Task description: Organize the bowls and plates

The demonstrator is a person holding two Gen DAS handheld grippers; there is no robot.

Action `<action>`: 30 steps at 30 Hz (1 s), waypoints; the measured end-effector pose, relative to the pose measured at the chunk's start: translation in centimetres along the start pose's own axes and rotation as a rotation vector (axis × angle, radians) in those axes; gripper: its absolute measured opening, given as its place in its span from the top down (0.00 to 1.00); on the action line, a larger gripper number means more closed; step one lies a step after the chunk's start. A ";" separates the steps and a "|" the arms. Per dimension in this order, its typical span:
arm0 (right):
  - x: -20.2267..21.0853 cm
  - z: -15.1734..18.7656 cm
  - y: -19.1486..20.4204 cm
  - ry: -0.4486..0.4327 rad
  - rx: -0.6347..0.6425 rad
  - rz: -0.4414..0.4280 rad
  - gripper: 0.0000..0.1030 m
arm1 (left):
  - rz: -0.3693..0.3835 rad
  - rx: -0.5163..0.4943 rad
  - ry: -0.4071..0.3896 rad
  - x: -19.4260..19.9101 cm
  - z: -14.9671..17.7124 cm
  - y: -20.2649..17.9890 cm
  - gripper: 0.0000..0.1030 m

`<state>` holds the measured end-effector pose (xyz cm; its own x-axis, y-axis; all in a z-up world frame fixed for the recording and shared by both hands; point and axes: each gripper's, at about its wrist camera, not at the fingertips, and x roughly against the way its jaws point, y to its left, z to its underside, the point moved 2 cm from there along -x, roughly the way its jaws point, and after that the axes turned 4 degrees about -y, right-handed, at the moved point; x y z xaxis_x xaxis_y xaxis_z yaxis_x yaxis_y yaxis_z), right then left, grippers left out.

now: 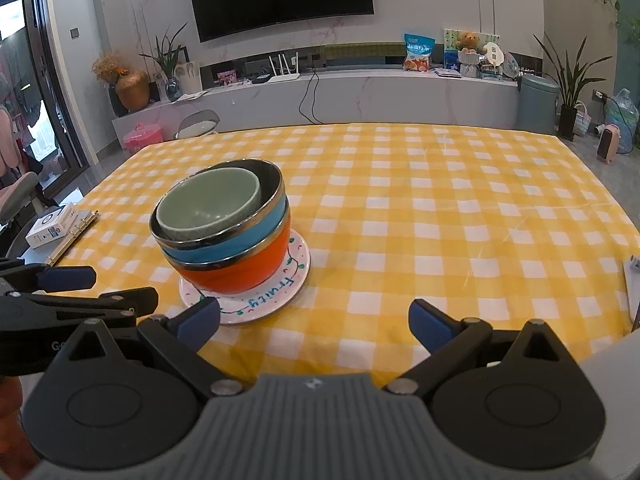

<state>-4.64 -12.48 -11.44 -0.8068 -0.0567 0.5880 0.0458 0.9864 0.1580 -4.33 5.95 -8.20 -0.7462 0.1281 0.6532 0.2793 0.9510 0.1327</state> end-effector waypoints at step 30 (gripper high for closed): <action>-0.3 0.2 -0.1 0.015 -0.006 -0.004 0.04 | 0.001 -0.007 0.011 -0.1 0.1 0.1 0.22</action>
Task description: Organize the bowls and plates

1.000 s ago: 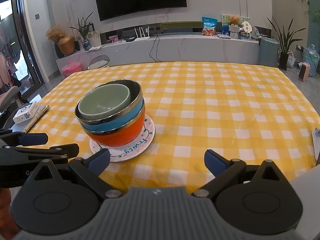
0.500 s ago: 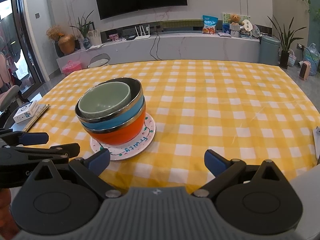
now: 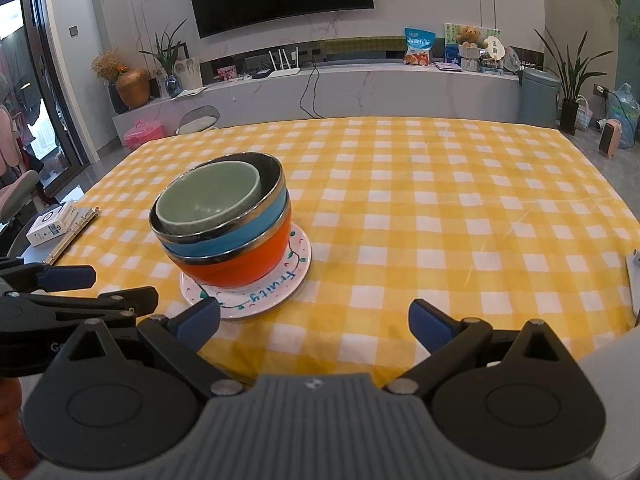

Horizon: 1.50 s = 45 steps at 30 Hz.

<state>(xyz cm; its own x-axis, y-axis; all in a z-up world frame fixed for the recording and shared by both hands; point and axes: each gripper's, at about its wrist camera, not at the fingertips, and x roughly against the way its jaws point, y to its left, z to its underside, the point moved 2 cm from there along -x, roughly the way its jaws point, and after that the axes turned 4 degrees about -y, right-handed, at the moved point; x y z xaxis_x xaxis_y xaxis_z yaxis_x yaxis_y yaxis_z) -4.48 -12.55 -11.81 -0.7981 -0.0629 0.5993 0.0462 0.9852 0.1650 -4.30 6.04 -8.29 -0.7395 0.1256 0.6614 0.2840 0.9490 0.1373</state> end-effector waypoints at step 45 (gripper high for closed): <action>-0.1 0.1 0.0 0.001 0.000 0.000 0.04 | 0.000 -0.004 -0.008 0.3 -0.1 0.1 0.22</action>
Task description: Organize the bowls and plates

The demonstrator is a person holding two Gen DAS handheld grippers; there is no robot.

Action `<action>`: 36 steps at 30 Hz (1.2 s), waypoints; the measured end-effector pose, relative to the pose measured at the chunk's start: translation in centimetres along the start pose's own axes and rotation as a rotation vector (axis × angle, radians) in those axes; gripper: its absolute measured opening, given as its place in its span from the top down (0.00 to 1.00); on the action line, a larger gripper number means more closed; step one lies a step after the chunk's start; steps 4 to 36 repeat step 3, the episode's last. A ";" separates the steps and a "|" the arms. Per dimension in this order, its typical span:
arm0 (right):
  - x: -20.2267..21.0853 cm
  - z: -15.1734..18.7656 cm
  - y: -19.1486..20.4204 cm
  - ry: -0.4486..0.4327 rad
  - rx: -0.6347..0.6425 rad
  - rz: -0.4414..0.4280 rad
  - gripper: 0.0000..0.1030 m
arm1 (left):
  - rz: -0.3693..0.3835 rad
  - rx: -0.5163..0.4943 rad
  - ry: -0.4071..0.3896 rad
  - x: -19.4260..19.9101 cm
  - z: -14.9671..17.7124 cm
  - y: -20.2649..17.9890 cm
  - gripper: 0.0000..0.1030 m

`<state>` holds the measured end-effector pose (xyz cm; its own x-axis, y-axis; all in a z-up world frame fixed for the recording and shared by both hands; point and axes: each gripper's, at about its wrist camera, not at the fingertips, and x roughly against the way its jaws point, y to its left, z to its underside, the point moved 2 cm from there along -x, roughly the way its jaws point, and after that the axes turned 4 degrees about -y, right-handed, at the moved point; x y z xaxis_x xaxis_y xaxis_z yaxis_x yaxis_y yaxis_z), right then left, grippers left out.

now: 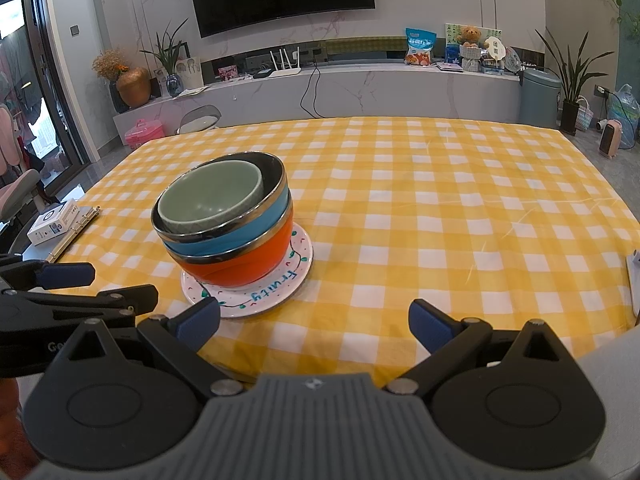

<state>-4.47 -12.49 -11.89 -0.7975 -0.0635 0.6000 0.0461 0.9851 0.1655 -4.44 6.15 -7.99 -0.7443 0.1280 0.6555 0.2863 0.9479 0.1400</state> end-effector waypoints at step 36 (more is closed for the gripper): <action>0.0 0.0 0.0 -0.001 0.000 0.000 0.04 | 0.005 0.002 -0.005 0.1 -0.2 0.1 0.22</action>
